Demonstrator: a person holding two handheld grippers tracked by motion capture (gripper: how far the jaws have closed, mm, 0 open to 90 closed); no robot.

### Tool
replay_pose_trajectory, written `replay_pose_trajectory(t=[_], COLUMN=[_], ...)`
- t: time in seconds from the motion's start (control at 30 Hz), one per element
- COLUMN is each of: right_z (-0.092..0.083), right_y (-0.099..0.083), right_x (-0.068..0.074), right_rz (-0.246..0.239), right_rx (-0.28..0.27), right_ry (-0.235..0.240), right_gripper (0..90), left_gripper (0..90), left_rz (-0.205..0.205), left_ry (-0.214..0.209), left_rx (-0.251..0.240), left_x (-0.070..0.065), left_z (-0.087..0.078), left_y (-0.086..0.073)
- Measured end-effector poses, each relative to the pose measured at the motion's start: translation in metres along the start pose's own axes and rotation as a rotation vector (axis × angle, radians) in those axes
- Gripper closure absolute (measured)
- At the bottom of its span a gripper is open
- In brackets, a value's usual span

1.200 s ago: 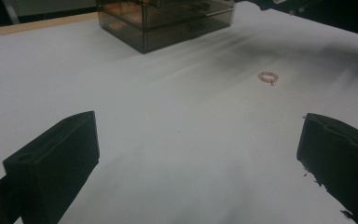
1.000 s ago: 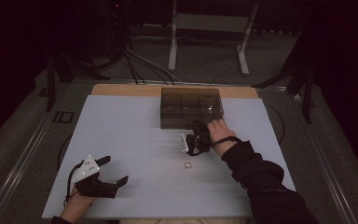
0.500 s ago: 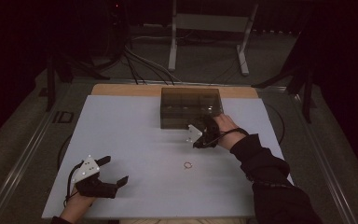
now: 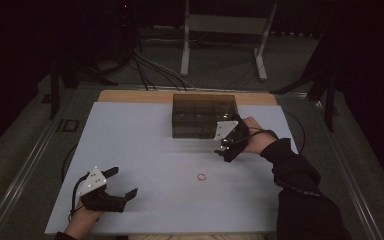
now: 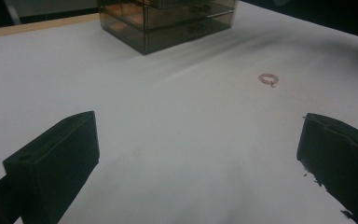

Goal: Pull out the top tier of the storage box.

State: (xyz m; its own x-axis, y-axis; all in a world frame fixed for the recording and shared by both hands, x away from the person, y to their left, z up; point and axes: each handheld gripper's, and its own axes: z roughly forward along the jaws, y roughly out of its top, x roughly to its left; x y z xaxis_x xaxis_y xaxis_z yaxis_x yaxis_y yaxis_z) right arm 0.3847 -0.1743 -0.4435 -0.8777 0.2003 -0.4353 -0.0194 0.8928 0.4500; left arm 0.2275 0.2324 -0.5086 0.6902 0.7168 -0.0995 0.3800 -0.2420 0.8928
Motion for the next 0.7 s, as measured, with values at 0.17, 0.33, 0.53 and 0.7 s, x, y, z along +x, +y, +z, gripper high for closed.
replay_pose_trajectory(t=[0.17, 0.33, 0.53, 0.7], right_z=[-0.008, -0.012, -0.017, -0.019], right_y=[-0.009, -0.018, -0.023, -0.023], right_x=[-0.015, -0.031, -0.044, -0.052], right_rz=[0.059, 0.112, 0.144, 0.169], right_rx=[-0.062, -0.087, -0.118, -0.145], right_ry=[0.073, 0.129, 0.205, 0.254], right_gripper=[3.3, 3.3, 3.3, 4.2], left_gripper=[0.0, 0.0, 0.0, 0.0], left_rz=[0.000, -0.001, -0.002, -0.001], left_ry=[0.001, 0.003, 0.002, 0.001], left_rx=[0.001, -0.001, 0.002, 0.002], left_x=[0.000, 0.000, 0.000, 0.000], left_z=[0.000, 0.000, 0.000, 0.000], left_y=[0.000, 0.000, 0.000, 0.000])
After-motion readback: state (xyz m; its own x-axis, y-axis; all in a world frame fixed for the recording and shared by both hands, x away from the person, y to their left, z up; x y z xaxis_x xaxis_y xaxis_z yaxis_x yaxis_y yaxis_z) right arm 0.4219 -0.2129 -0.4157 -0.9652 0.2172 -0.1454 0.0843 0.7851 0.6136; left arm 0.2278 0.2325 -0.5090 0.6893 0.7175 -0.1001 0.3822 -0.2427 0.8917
